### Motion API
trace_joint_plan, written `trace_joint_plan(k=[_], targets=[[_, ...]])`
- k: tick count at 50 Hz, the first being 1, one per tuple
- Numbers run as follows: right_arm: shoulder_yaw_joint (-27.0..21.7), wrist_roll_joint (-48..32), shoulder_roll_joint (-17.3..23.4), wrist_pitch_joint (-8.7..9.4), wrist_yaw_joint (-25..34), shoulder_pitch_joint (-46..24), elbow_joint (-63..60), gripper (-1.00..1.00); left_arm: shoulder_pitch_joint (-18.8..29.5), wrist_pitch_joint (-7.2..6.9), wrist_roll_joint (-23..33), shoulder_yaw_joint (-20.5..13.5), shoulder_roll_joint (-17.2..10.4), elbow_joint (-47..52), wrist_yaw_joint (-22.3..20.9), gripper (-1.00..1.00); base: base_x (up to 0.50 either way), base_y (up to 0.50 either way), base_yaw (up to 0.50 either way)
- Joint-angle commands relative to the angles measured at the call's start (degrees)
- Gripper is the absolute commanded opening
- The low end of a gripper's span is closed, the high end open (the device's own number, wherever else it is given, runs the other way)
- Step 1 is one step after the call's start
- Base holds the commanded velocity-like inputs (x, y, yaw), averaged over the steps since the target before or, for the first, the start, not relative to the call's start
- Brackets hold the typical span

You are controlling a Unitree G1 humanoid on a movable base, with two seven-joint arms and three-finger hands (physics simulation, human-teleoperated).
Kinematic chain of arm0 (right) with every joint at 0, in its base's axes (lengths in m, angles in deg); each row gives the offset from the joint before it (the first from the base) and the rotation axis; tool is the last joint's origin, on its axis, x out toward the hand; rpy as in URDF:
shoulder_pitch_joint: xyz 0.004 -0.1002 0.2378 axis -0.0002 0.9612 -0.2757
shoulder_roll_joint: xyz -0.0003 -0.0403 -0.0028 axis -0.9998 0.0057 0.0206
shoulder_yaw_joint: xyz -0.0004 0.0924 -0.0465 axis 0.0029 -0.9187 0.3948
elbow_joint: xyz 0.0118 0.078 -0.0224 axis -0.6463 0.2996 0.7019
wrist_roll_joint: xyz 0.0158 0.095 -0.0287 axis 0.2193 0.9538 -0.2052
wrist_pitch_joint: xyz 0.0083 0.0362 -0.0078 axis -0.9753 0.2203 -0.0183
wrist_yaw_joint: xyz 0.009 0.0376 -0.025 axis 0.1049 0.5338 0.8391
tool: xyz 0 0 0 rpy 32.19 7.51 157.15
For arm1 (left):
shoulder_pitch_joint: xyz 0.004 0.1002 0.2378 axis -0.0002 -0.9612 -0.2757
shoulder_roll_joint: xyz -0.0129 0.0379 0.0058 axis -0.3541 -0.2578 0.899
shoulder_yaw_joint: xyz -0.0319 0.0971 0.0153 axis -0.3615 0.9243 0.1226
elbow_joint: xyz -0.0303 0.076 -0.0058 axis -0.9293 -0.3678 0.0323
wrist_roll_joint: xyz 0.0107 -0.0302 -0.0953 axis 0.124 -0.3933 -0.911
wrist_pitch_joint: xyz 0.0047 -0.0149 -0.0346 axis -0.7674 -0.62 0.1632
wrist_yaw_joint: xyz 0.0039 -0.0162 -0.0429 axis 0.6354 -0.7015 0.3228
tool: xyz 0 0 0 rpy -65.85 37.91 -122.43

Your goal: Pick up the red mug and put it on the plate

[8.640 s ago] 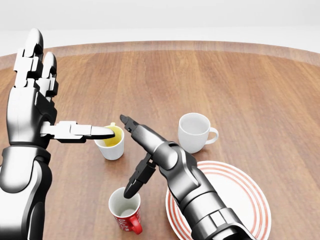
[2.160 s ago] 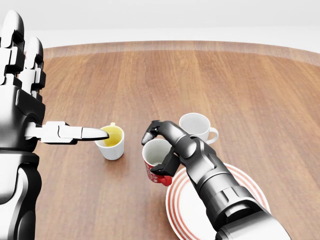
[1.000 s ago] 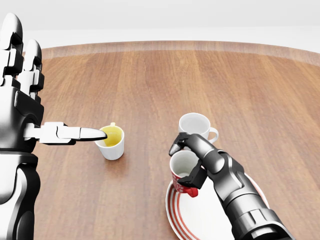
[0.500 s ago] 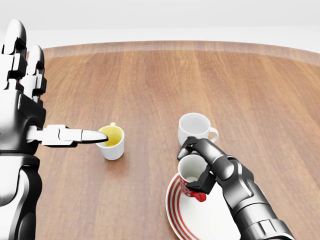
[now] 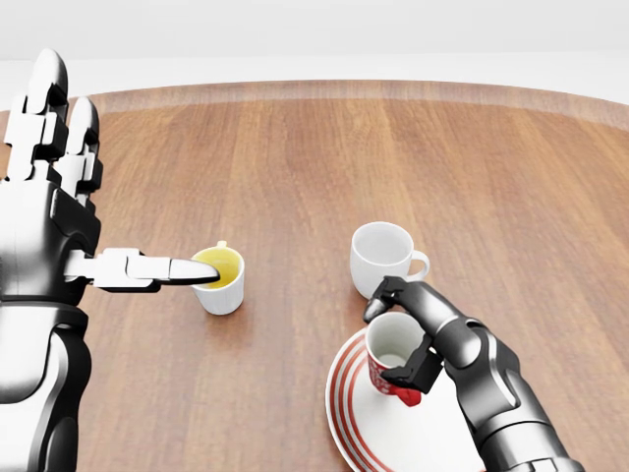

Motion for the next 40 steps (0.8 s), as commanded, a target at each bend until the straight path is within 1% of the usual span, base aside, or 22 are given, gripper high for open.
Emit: trace_joint_plan(k=[1, 17, 40], targets=[[-0.9, 0.2, 1.0, 0.00, 0.2, 2.5, -2.7, -1.00, -0.1, 0.00, 0.3, 0.0, 0.0, -0.6, -0.1, 1.00, 0.00, 0.00, 0.00], [-1.8, 0.7, 2.3, 0.00, 0.4, 6.1, -5.0, -1.00, -0.3, 0.00, 0.1, -0.5, -0.2, 0.1, 0.0, 1.00, 0.00, 0.00, 0.00], [-2.3, -0.1, 3.0, 0.00, 1.6, 7.2, -8.4, -1.00, -0.8, 0.00, 0.1, -0.4, -0.1, 0.3, -0.1, 1.00, 0.00, 0.00, 0.00]])
